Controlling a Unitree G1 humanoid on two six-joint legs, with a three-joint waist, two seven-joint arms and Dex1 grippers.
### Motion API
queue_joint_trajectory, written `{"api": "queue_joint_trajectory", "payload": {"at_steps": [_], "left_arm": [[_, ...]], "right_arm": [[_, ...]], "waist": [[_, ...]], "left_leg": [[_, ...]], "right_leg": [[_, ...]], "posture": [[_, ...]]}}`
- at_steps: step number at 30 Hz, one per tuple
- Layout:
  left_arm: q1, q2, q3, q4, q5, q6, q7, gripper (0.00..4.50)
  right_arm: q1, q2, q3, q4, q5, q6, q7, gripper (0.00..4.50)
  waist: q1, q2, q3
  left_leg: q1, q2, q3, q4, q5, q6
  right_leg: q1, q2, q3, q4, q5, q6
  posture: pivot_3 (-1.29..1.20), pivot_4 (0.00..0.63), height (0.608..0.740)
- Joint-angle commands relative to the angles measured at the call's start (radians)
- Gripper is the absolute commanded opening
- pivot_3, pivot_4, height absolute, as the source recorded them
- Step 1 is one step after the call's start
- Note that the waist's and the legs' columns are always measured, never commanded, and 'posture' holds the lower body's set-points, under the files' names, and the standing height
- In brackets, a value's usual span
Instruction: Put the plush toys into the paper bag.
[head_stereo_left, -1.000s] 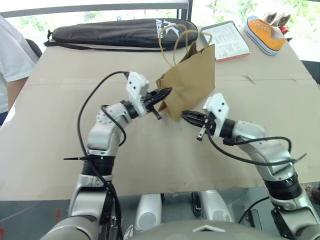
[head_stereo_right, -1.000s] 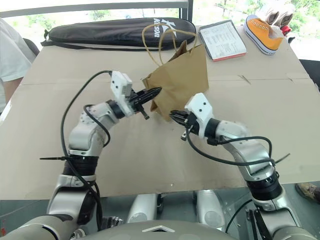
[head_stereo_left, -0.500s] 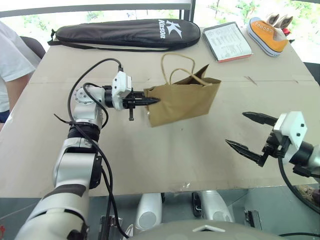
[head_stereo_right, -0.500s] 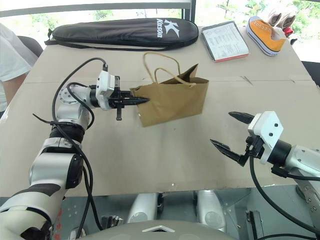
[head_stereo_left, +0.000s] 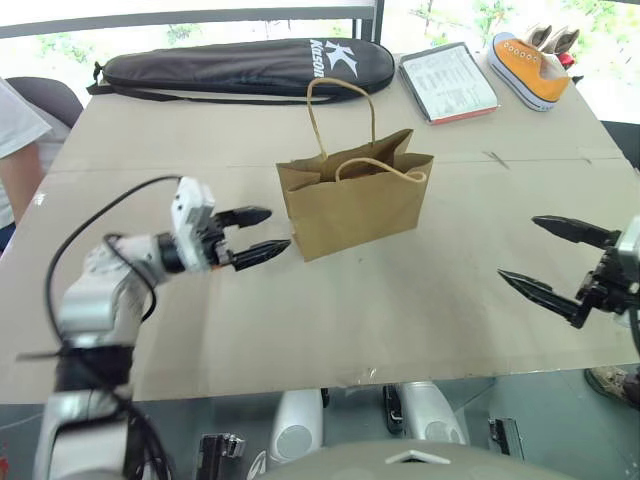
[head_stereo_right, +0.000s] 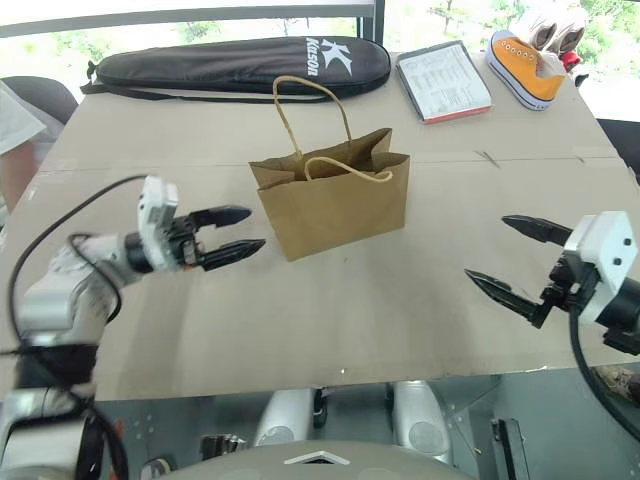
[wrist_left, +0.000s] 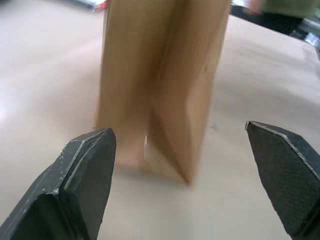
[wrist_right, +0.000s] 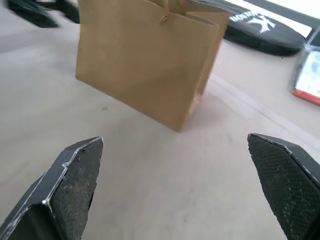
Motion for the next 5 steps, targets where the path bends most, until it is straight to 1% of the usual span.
{"api": "queue_joint_trajectory", "payload": {"at_steps": [1,3,5], "left_arm": [[0.193,0.0,0.157,-0.24,-0.085,0.099,0.119,4.47],[0.298,-0.007,0.199,-0.281,-0.088,0.095,0.133,4.47],[0.342,-0.007,0.204,-0.287,-0.094,0.088,0.138,4.47]], "right_arm": [[0.053,-0.038,-0.074,0.082,-0.038,-0.08,0.099,4.5],[0.065,-0.05,-0.065,0.144,-0.075,-0.129,0.128,4.5],[0.054,-0.053,-0.048,0.183,-0.093,-0.162,0.141,4.5]], "waist": [[0.003,0.0,0.0],[0.005,-0.001,-0.001],[0.006,0.0,-0.001]], "left_leg": [[0.002,0.0,0.001,0.0,0.0,0.0],[0.003,0.0,0.002,0.001,0.0,0.0],[0.004,-0.001,0.003,0.002,0.0,0.0]], "right_leg": [[0.002,-0.001,0.0,0.0,-0.001,-0.001],[0.004,-0.004,-0.001,-0.001,-0.003,-0.002],[0.005,-0.005,-0.001,-0.001,-0.003,-0.002]], "posture": [[0.0,0.15,0.74],[0.0,0.15,0.74],[0.0,0.15,0.74]]}}
